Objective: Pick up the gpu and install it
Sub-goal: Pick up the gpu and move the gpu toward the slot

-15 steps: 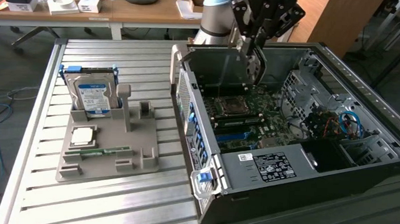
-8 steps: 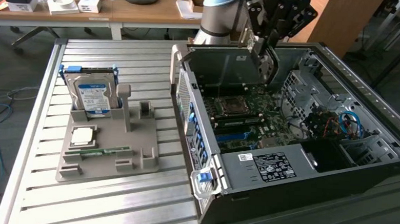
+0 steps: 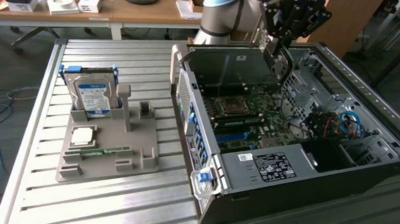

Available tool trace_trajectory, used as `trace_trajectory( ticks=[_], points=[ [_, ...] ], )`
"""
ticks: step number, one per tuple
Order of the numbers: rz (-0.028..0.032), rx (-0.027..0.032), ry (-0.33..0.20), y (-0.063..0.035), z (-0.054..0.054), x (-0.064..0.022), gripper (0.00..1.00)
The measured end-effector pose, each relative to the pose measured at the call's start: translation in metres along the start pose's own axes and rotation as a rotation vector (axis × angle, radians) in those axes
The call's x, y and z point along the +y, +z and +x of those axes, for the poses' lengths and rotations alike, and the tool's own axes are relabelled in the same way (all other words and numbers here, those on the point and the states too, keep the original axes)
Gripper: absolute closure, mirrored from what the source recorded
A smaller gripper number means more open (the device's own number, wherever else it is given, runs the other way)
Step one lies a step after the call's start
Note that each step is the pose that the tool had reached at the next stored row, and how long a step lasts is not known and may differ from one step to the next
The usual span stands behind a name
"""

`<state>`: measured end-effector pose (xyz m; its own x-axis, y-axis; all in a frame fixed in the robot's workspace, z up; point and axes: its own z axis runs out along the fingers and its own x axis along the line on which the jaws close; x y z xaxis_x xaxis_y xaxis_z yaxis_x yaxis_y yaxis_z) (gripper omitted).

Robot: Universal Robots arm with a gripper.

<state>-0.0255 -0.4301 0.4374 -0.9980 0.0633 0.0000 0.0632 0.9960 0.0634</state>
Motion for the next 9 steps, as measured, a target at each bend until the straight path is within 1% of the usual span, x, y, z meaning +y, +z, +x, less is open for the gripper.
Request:
trace_trajectory(
  ticks=[9],
  points=[
    [-0.0011,0.0002,-0.001,0.0001,-0.026,0.0017,0.74]
  ],
)
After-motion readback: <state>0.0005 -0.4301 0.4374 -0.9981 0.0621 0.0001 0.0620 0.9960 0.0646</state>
